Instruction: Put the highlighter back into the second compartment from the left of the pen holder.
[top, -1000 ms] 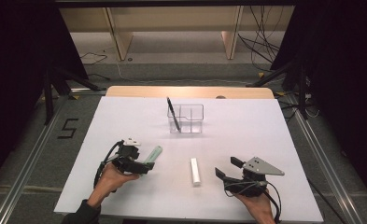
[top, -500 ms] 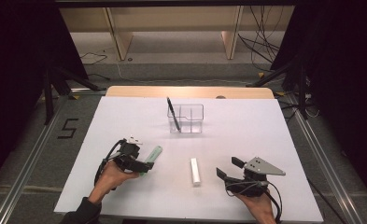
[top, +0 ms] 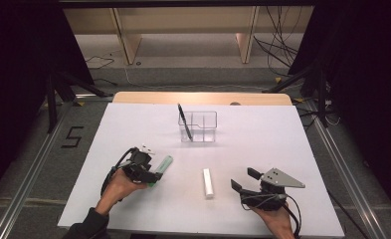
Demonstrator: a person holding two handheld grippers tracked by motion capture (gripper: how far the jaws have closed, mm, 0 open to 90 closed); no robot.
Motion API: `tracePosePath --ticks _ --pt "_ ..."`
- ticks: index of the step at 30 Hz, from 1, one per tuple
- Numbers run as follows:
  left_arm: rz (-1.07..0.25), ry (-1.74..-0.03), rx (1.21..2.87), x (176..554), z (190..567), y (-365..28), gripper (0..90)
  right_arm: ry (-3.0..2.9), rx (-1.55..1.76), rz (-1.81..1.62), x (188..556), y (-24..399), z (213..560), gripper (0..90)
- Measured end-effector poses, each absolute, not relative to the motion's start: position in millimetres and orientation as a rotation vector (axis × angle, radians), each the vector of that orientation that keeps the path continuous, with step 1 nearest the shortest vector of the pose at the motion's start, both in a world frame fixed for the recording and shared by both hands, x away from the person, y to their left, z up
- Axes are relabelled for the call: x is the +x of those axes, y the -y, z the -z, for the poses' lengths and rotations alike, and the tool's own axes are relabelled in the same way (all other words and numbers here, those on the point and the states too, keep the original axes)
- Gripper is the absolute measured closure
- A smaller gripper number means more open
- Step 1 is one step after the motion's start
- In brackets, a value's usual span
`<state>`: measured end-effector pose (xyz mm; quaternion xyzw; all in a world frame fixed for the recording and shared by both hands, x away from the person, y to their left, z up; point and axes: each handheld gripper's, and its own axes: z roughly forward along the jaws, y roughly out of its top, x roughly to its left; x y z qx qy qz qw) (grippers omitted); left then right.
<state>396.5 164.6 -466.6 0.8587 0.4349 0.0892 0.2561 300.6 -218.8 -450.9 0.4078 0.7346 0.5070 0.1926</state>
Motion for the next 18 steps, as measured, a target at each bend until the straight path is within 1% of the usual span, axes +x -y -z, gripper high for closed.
tracePosePath --ticks 11,18 --pt "-0.221 -1.158 2.375 401.3 469.5 -155.9 59.4 -2.068 1.15 -1.418 300.1 218.7 451.9 28.1" --pt "-0.254 -1.164 2.379 400.4 472.6 -154.8 63.3 -2.074 1.145 -1.413 300.0 217.4 452.7 28.1"
